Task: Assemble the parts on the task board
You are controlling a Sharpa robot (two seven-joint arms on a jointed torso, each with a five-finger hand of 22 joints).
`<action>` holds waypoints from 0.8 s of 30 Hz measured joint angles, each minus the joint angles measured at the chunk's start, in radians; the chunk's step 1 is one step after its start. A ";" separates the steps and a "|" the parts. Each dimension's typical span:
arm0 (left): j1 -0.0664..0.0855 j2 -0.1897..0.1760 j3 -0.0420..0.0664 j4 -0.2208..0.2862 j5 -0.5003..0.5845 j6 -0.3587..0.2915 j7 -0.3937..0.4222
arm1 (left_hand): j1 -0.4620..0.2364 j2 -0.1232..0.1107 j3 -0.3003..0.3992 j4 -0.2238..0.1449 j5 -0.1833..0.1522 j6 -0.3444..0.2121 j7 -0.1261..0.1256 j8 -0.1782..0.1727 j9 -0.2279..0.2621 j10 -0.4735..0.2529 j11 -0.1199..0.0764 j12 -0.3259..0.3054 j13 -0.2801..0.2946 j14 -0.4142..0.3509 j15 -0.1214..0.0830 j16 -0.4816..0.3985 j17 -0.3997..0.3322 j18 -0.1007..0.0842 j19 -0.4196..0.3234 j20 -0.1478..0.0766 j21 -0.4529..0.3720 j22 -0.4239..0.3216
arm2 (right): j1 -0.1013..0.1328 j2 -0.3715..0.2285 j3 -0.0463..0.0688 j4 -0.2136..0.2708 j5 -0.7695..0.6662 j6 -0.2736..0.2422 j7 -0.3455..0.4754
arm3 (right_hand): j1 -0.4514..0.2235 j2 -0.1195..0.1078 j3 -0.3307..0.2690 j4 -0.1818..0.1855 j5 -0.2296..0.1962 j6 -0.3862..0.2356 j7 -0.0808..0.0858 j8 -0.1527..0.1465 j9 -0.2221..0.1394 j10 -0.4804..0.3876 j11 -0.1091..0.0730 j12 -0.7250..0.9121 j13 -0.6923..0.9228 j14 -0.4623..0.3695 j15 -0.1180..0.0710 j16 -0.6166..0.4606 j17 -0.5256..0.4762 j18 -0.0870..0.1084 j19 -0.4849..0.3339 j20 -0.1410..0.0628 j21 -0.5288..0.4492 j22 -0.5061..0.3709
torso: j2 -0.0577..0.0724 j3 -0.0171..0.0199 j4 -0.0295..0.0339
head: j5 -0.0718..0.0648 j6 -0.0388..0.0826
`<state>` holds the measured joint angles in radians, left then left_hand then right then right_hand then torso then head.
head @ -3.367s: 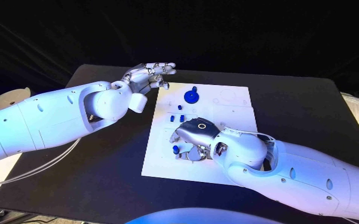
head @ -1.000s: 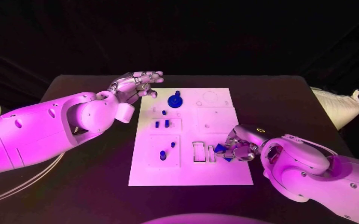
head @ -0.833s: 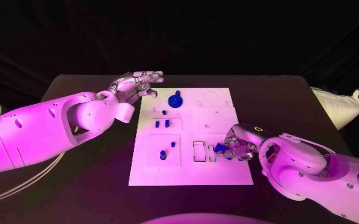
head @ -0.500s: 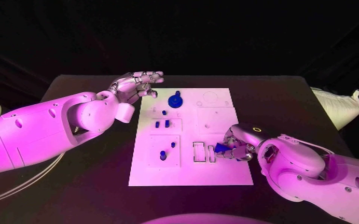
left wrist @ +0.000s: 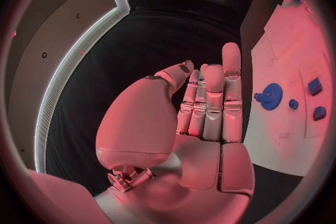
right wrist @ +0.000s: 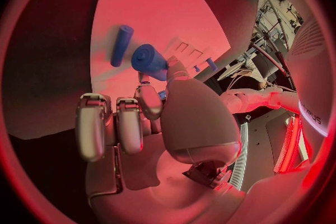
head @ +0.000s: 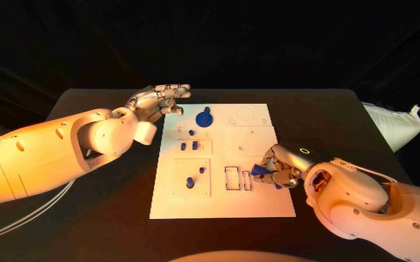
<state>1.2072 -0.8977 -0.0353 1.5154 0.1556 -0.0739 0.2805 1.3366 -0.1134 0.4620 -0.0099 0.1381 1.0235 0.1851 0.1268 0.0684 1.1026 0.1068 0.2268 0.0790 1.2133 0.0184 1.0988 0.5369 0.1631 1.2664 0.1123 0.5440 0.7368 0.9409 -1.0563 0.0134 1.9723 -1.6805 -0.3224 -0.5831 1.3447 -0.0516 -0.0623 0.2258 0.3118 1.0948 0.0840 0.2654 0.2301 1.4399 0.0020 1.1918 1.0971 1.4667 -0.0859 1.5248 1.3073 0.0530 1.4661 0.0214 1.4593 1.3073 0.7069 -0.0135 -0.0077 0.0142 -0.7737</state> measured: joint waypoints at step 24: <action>-0.001 0.003 0.000 0.001 0.000 0.001 0.000 | 0.000 0.000 0.000 0.000 0.000 0.000 0.000 0.000 0.000 0.000 0.000 0.000 0.000 0.000 0.000 0.000 -0.001 0.000 0.000 0.000 0.000 0.000 | 0.013 0.094 0.001 -0.021 0.188 -0.033 -0.007 | -0.073 0.073 0.002 0.060 0.031 0.009 0.009 -0.012 0.000 -0.004 -0.004 0.000 0.033 -0.001 -0.005 0.004 0.001 0.000 0.000 -0.007 0.005 0.001 | 0.001 -0.0015 0.0012 | 0.003 -0.002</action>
<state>1.2064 -0.8950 -0.0354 1.5163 0.1554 -0.0726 0.2806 1.3366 -0.1134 0.4620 -0.0098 0.1381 1.0235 0.1851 0.1267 0.0684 1.1026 0.1068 0.2267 0.0790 1.2133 0.0185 1.0988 0.5357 0.1631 1.2665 0.1122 0.5440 0.7369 0.9534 -0.9624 0.0143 1.9508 -1.4920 -0.3549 -0.5897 1.2713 0.0218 -0.0605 0.2861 0.3429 1.1038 0.0930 0.2535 0.2301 1.4363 -0.0017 1.1920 1.1302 1.4654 -0.0914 1.5288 1.3079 0.0531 1.4661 0.0143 1.4639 1.3079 0.7075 -0.0151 -0.0065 0.0173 -0.7753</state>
